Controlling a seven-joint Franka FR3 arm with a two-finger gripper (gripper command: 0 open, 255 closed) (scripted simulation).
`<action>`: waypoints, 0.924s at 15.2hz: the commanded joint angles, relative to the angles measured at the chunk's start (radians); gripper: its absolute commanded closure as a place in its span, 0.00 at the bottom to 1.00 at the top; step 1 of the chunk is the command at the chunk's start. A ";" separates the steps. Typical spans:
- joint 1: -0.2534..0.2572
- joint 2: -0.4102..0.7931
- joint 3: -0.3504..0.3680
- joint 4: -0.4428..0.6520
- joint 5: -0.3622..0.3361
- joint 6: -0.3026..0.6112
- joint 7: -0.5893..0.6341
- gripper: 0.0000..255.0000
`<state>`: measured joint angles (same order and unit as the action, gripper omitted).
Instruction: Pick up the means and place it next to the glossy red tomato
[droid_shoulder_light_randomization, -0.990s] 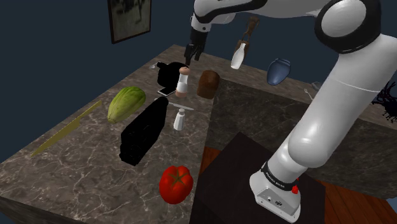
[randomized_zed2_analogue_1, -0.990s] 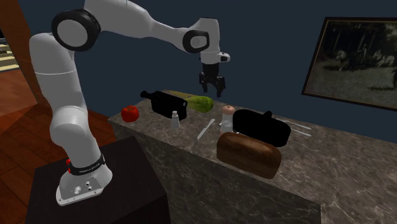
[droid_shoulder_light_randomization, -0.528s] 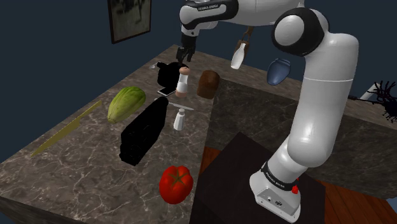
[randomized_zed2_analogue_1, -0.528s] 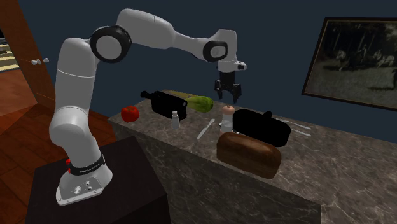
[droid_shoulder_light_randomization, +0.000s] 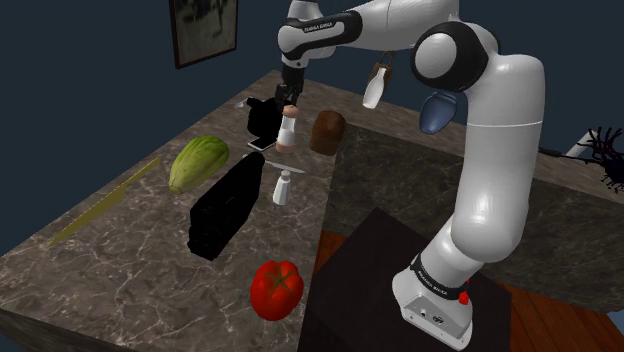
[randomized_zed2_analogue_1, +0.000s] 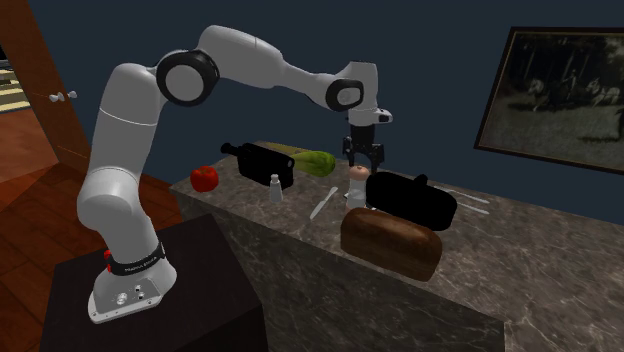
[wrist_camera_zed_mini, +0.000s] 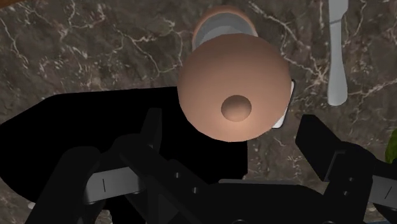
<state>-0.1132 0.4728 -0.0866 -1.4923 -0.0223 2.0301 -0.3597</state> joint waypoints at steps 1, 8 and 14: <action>0.000 0.004 0.000 -0.012 0.000 0.017 0.000 0.00; 0.000 0.005 0.000 -0.012 0.000 0.016 0.000 0.00; 0.000 0.005 0.000 -0.011 0.000 0.016 0.000 1.00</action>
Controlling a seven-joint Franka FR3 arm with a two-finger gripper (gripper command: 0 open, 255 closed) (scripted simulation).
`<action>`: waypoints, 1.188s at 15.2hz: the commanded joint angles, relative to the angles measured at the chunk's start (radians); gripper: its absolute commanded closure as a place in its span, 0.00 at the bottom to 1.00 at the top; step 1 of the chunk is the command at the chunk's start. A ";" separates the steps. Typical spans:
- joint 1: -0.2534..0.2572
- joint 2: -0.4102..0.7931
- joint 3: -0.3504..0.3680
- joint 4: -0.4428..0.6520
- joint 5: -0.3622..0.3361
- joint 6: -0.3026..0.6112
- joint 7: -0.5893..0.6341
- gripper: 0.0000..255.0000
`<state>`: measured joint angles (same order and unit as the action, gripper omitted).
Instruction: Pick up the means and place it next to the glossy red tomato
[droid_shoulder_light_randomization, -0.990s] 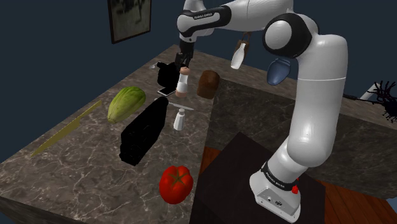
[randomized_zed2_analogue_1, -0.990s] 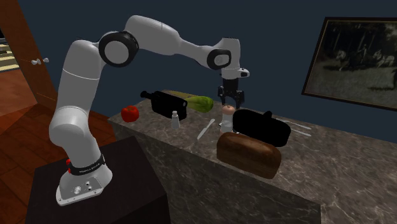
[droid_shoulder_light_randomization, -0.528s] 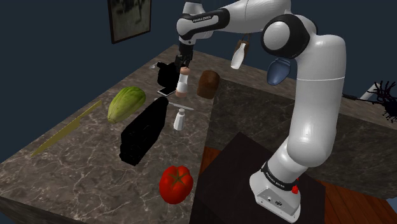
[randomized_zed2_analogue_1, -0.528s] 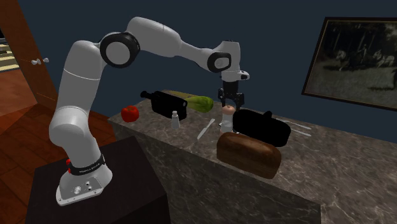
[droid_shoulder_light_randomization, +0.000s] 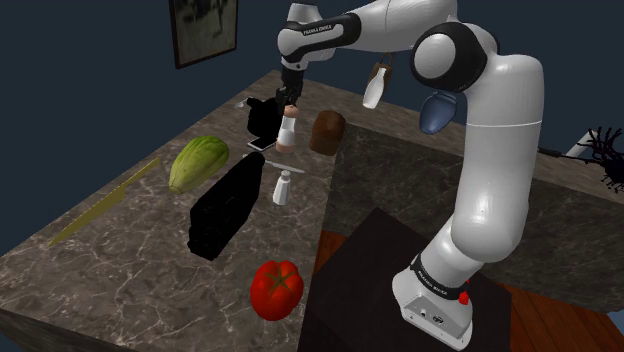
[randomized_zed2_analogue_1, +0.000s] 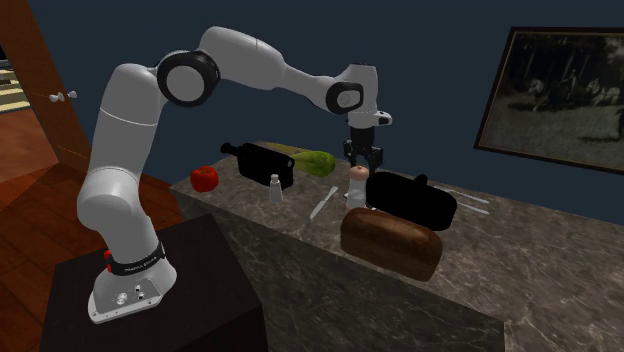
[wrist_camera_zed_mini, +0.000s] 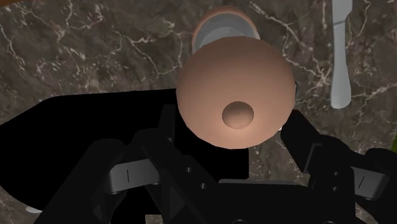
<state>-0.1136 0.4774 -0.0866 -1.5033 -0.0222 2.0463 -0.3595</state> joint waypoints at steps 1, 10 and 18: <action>0.000 0.000 0.000 0.000 0.000 0.000 0.000 1.00; 0.000 -0.019 -0.001 0.052 0.000 -0.071 -0.003 1.00; -0.001 -0.031 -0.001 0.141 0.000 -0.172 -0.007 1.00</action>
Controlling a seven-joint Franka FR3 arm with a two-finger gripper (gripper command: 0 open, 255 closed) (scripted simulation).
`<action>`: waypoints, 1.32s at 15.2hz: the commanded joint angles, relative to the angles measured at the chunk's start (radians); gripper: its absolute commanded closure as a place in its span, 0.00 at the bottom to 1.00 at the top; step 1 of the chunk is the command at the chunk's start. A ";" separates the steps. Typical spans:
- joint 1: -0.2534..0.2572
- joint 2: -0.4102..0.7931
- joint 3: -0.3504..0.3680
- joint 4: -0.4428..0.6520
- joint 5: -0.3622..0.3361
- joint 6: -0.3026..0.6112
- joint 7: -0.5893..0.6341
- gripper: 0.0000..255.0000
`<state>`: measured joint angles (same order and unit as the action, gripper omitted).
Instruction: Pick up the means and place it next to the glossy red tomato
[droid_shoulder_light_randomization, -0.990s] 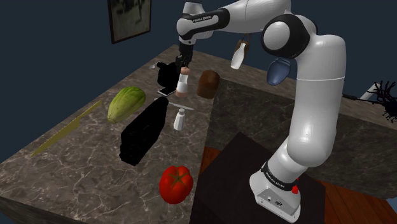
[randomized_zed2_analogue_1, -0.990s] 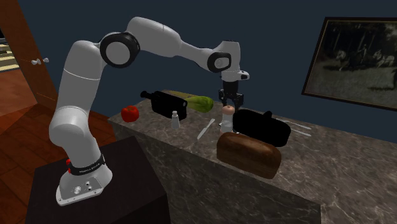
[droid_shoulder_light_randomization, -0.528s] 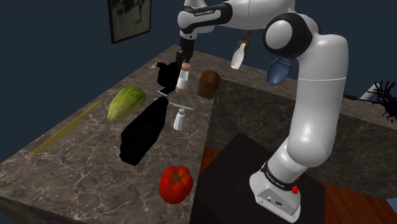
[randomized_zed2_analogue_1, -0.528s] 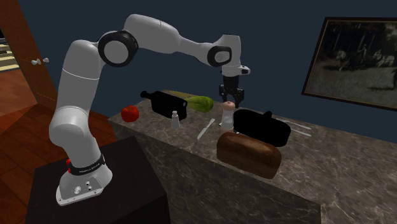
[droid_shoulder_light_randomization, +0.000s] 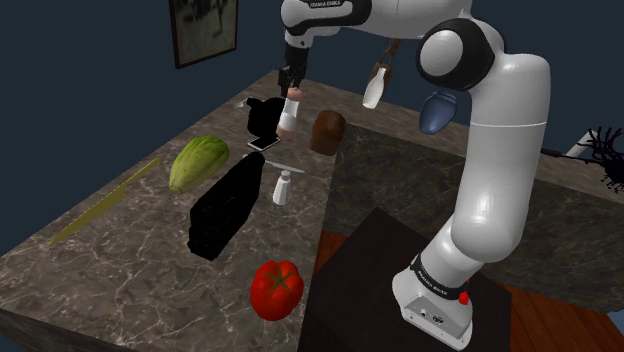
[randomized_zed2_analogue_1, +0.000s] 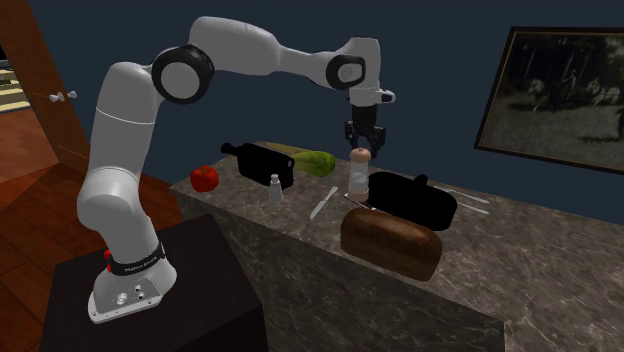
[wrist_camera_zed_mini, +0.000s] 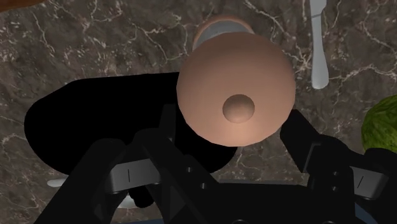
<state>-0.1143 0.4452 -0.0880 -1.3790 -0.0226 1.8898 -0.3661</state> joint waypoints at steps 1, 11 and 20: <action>0.000 0.001 0.000 0.030 0.000 -0.029 -0.001 1.00; -0.003 0.014 -0.001 0.185 0.003 -0.171 -0.007 1.00; 0.035 -0.088 0.008 0.117 -0.012 -0.208 0.036 1.00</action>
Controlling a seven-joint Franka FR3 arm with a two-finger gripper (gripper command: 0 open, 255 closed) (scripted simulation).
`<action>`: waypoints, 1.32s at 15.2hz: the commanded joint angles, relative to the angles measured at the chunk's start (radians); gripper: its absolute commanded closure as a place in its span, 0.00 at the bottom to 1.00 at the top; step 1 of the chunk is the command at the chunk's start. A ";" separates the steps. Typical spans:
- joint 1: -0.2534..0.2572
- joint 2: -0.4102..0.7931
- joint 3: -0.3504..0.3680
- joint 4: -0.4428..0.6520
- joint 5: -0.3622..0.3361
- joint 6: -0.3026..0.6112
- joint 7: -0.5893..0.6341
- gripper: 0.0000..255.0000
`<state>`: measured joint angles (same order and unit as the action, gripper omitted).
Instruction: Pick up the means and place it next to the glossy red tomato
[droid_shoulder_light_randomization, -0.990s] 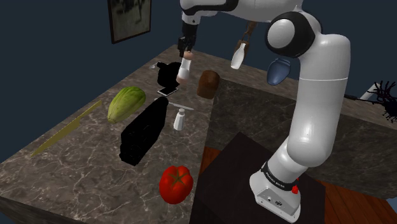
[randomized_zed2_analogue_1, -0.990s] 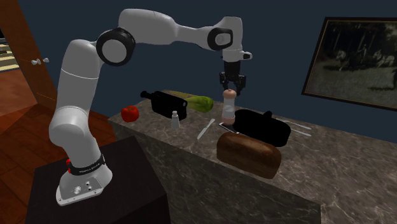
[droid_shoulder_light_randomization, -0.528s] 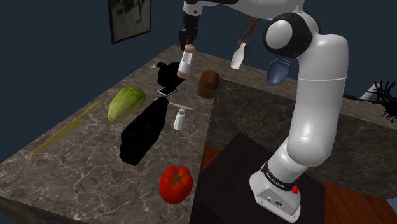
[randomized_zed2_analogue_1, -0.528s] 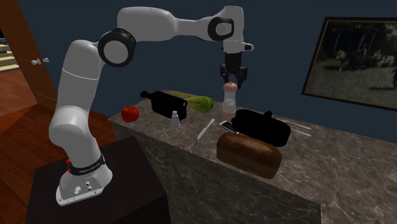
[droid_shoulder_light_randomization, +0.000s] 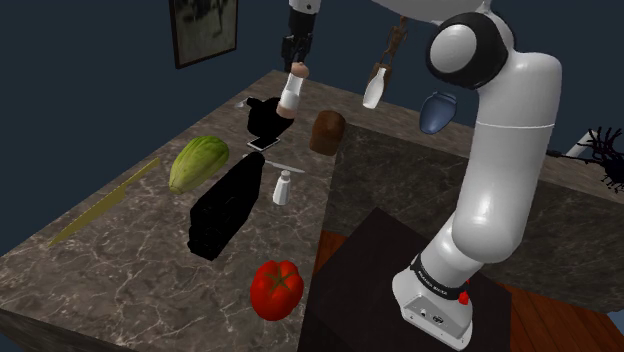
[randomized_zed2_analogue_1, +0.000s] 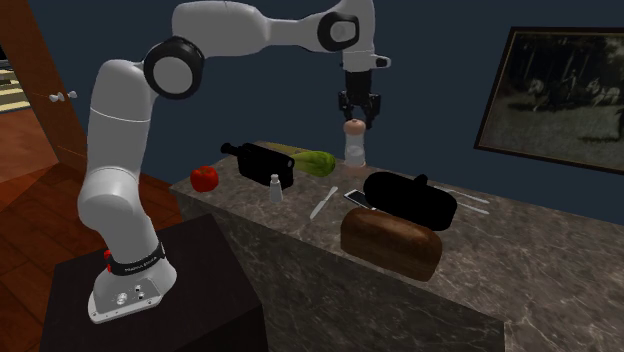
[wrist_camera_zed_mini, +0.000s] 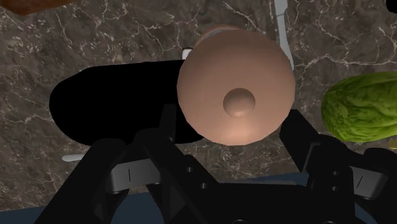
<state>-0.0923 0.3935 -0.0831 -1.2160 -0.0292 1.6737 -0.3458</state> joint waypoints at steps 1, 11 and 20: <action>0.026 -0.073 0.007 -0.094 -0.010 0.020 0.032 1.00; 0.138 -0.363 0.076 -0.434 -0.045 0.058 0.214 1.00; 0.224 -0.542 0.171 -0.595 -0.039 0.027 0.393 1.00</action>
<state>0.1223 -0.1355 0.0759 -1.7974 -0.0703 1.7016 0.0246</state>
